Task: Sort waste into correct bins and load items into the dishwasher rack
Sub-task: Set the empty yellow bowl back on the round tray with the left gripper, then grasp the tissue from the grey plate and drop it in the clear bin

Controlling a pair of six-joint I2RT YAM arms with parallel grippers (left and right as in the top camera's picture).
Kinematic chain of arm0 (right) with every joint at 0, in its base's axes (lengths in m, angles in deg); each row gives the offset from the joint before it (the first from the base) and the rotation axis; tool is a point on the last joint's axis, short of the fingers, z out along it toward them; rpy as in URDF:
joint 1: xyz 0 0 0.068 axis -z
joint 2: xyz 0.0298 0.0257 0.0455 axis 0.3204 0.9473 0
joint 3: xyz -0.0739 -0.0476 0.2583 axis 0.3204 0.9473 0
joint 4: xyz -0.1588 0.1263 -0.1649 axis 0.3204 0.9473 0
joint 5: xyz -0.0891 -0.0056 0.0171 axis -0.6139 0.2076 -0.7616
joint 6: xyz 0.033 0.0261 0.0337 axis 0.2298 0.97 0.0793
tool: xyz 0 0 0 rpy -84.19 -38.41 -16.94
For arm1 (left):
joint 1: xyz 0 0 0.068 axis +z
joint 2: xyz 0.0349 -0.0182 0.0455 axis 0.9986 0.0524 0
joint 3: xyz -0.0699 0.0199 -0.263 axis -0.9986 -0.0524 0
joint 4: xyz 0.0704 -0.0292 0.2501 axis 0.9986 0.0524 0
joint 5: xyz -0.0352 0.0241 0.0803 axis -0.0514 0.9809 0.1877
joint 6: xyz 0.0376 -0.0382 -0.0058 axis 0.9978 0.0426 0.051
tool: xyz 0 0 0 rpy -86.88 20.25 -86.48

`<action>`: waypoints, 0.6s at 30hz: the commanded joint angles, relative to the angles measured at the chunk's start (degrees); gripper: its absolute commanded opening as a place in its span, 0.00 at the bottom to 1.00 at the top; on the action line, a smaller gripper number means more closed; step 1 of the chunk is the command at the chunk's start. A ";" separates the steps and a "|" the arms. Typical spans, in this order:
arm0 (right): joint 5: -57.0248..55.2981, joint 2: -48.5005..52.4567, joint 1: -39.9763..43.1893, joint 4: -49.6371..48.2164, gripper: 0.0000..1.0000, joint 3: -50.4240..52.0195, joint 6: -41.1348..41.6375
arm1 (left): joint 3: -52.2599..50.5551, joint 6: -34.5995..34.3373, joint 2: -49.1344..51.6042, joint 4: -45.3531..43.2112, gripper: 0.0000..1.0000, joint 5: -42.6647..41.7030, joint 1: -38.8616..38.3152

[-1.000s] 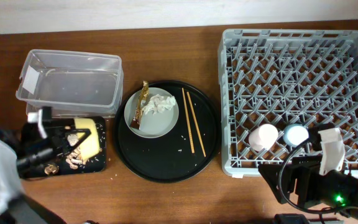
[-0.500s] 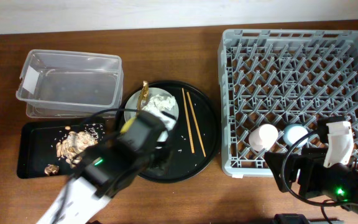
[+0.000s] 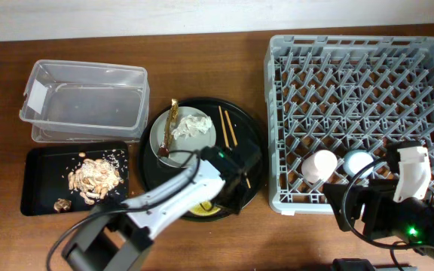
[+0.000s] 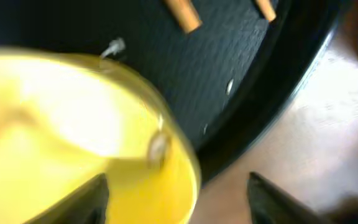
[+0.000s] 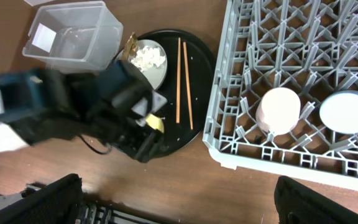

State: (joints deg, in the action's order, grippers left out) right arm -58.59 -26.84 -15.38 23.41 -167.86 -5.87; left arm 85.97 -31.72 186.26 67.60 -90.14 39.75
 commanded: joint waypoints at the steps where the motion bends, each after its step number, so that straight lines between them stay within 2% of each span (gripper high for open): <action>1: -0.87 -0.22 -0.28 -0.13 0.99 -0.02 -0.02 | 7.87 3.54 -9.68 2.64 0.80 0.61 5.79; 3: -0.90 -0.22 -0.28 0.48 0.99 -0.02 -0.02 | 8.09 7.69 -10.54 -1.40 0.80 6.23 11.04; 7: -0.87 -0.22 -0.28 1.05 0.99 -0.02 -0.02 | 8.07 13.55 -0.24 -13.46 0.80 3.91 21.81; 12: -0.87 -0.22 -0.28 1.05 0.99 -0.02 -0.02 | 8.07 15.15 13.38 -24.70 0.80 3.96 24.94; 14: -0.87 -0.22 -0.28 1.07 0.99 -0.02 -0.02 | 8.07 15.13 16.79 -27.45 0.73 3.89 24.79; 15: -0.90 -0.22 -0.28 1.14 0.99 -0.02 -0.02 | 8.07 15.10 16.83 -27.63 0.54 3.56 24.74; 17: -0.87 -0.22 -0.28 1.31 0.99 -0.02 -0.02 | 8.11 15.13 16.81 -28.22 0.01 -1.11 24.76; 18: -0.87 -0.22 -0.28 1.38 0.99 -0.02 -0.02 | 8.13 15.13 16.55 -28.13 0.00 -2.86 24.74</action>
State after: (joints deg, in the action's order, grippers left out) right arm -58.99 -26.84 -15.38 24.67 -167.66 -5.85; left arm 93.94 -17.10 201.91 39.54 -86.47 64.54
